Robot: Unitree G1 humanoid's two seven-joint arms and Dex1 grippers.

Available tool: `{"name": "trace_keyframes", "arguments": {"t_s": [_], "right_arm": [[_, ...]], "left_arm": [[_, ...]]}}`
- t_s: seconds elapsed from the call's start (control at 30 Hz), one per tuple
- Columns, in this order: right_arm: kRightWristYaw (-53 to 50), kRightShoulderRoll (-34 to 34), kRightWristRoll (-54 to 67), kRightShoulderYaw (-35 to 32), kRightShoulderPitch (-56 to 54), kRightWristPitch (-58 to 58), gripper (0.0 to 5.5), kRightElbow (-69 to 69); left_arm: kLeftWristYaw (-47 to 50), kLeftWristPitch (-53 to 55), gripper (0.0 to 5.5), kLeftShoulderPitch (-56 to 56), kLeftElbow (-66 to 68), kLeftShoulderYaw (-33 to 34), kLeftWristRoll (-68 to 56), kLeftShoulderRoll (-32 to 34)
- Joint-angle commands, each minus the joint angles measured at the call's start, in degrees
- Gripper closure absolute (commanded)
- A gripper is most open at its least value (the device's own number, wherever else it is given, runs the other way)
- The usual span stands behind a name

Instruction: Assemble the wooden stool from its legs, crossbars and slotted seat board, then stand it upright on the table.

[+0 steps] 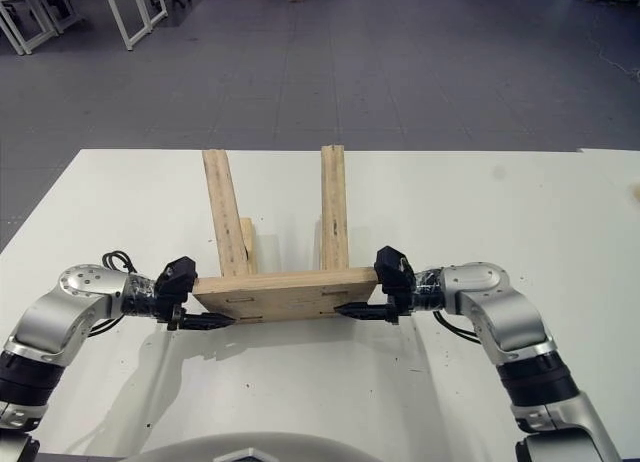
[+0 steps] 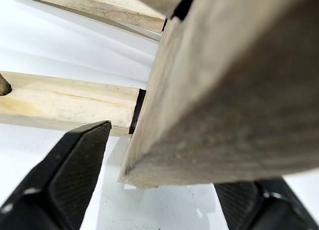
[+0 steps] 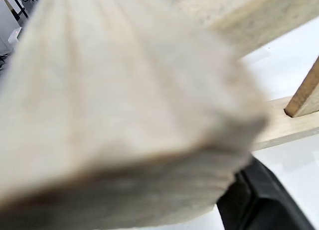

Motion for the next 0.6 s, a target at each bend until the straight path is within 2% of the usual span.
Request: {"name": "trace_keyframes", "arguments": {"t_s": [0.03,0.13,0.2,0.3,0.4,0.53,0.6], "right_arm": [[0.2,-1.5,2.1,-1.4,-0.2,3.6,3.28,-2.8],[-1.4,-1.9,3.9,-3.5,-0.6,7.0,3.64,-5.1],[-3.2,-1.6,4.1,-4.7,-1.3,7.8,3.71,-7.0],[-11.6,1.1,6.8,-6.5,-8.1,20.5,3.71,-9.5],[-11.7,-0.1,10.9,-6.6,-11.7,31.4,3.71,-12.5],[-6.0,-3.4,26.2,-11.2,-14.7,49.2,3.71,-18.0],[-3.7,-3.5,36.9,-15.4,-20.0,60.0,3.71,-12.7]], "left_arm": [[1.6,1.0,3.0,-2.9,-0.3,2.6,-2.0,-0.6],[3.3,4.4,3.42,-5.8,-1.7,5.2,-5.4,-1.2],[3.8,7.4,3.45,-7.4,-3.3,6.4,-7.5,-1.0],[3.7,21.2,3.45,-12.6,-3.0,7.7,-13.6,0.0],[4.1,31.5,3.45,-15.5,-4.2,7.4,-17.2,1.4],[-3.5,48.2,3.45,-17.7,-9.5,9.5,-30.8,7.2],[-6.6,56.5,3.45,-21.0,-7.8,11.9,-38.4,8.9]]}}
